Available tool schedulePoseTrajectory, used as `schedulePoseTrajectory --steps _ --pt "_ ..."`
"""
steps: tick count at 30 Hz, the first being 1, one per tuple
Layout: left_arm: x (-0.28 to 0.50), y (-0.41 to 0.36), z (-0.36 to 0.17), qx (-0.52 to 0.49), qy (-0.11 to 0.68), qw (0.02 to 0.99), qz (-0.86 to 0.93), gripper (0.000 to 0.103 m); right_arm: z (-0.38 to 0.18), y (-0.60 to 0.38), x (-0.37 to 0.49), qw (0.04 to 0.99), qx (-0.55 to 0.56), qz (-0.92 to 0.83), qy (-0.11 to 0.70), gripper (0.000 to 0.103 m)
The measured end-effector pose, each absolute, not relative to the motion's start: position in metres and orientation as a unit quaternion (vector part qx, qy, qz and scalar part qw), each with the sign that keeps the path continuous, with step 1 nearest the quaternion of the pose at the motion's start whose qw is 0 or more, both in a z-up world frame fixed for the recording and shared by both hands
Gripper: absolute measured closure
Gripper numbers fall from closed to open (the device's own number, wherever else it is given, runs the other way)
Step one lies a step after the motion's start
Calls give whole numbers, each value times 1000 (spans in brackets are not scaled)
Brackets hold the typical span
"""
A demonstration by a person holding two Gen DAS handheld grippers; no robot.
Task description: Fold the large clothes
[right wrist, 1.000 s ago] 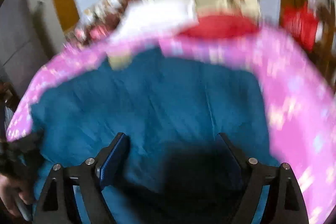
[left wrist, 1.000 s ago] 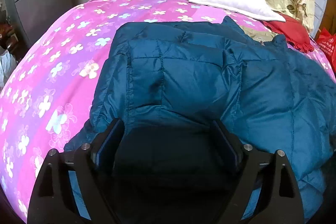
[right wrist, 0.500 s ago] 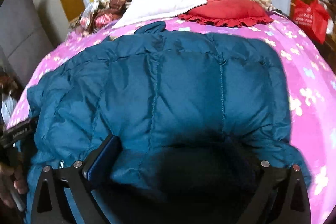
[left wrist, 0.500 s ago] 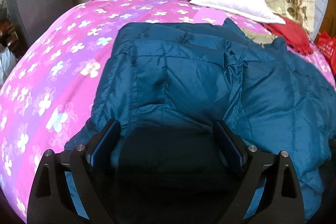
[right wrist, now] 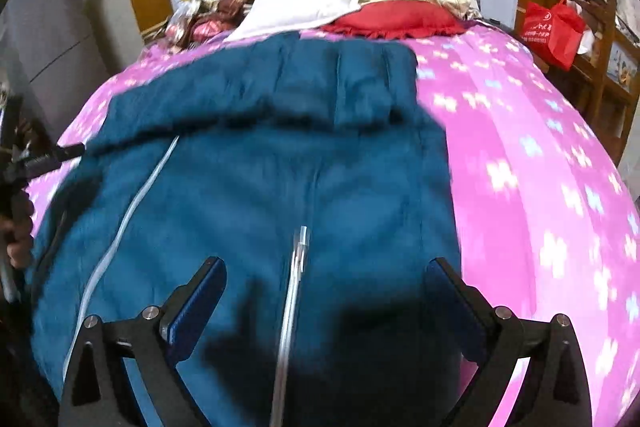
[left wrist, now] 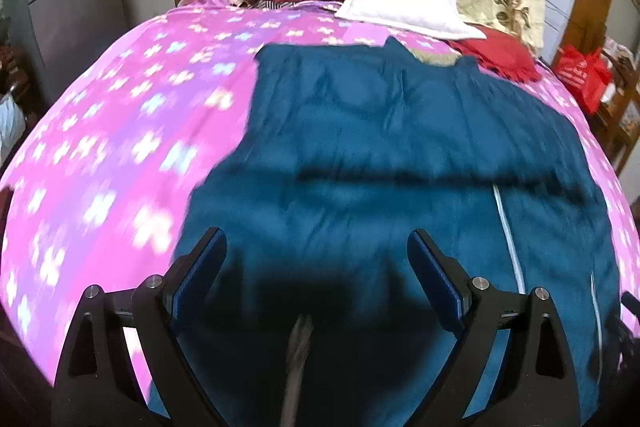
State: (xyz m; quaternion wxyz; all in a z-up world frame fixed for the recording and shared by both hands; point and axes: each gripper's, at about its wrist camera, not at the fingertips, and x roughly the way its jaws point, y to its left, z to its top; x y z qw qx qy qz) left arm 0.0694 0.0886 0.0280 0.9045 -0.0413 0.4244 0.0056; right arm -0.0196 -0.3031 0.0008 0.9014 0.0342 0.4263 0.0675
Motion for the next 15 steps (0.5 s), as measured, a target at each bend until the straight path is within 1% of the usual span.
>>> schedulePoseTrajectory --steps 5,6,9,11,15 --pt "17 120 18 -16 450 892 30 11 -25 -318 -39 899 55 75 429 2" --pt "5 130 22 -17 451 891 38 11 -25 -320 -39 899 65 80 426 0" --pt "-20 156 34 -21 444 894 55 11 -26 -320 -39 898 76 81 426 0" --pt "-34 174 42 -19 435 897 75 11 -27 -316 -38 898 66 75 429 0" --pt "-45 192 37 -26 437 896 73 11 -29 -303 -36 898 25 58 436 0"
